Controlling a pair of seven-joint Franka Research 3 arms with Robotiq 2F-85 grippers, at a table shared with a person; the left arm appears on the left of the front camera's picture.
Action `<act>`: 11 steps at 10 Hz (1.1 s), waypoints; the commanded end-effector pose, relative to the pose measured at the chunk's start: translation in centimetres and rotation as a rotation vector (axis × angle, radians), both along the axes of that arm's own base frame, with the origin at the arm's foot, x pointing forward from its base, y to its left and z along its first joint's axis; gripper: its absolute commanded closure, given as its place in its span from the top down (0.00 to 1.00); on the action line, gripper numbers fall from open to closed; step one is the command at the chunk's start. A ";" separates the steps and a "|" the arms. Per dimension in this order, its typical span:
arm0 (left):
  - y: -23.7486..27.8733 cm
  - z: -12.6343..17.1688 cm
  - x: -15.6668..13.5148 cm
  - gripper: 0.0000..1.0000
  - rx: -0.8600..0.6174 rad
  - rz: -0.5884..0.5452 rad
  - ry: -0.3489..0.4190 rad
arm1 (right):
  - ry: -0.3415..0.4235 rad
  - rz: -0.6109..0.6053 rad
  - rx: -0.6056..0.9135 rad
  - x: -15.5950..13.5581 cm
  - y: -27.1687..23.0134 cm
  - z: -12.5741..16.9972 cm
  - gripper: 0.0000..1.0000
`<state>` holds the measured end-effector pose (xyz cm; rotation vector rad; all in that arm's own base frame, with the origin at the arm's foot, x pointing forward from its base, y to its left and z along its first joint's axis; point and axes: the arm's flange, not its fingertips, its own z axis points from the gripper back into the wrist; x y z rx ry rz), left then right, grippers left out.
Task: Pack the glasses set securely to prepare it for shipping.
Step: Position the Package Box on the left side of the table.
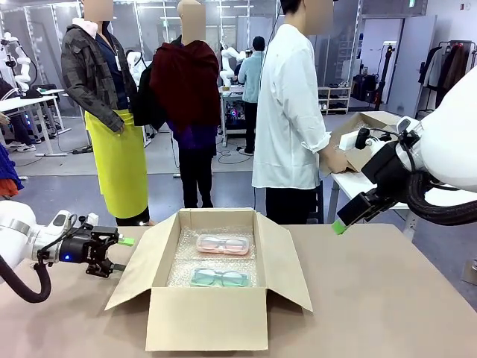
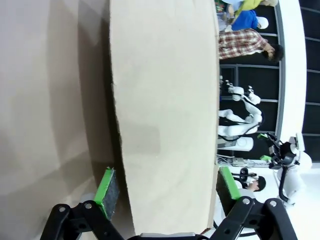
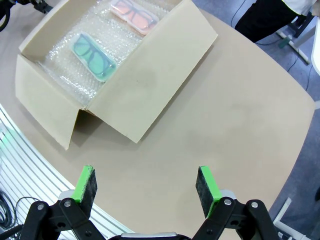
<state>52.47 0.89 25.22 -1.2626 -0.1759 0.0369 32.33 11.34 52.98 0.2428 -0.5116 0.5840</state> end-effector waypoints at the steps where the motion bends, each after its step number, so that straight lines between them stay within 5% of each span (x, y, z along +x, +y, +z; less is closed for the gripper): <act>1: 0.5 -0.1 0.4 0.91 -0.088 -0.018 -0.022 | -0.011 0.014 0.003 0.0 -0.1 0.1 1.00; 3: 0.3 -0.6 0.3 0.55 -0.094 -0.035 -0.009 | -0.011 0.014 0.003 0.0 -0.1 0.1 1.00; 4: 0.3 -0.7 0.3 0.17 -0.099 -0.036 -0.013 | -0.011 0.014 0.003 0.0 -0.1 0.1 1.00; 5: 0.5 -0.7 0.2 0.24 -0.114 -0.032 -0.014 | -0.011 0.014 0.003 0.0 -0.1 0.1 1.00; 6: 1.0 -0.8 0.0 0.00 -0.121 -0.027 -0.022 | -0.011 0.014 0.003 0.0 -0.1 0.1 1.00; 11: 1.3 -0.8 -0.6 0.00 -0.161 -0.047 -0.051 | -0.011 0.014 0.003 0.0 -0.1 0.1 1.00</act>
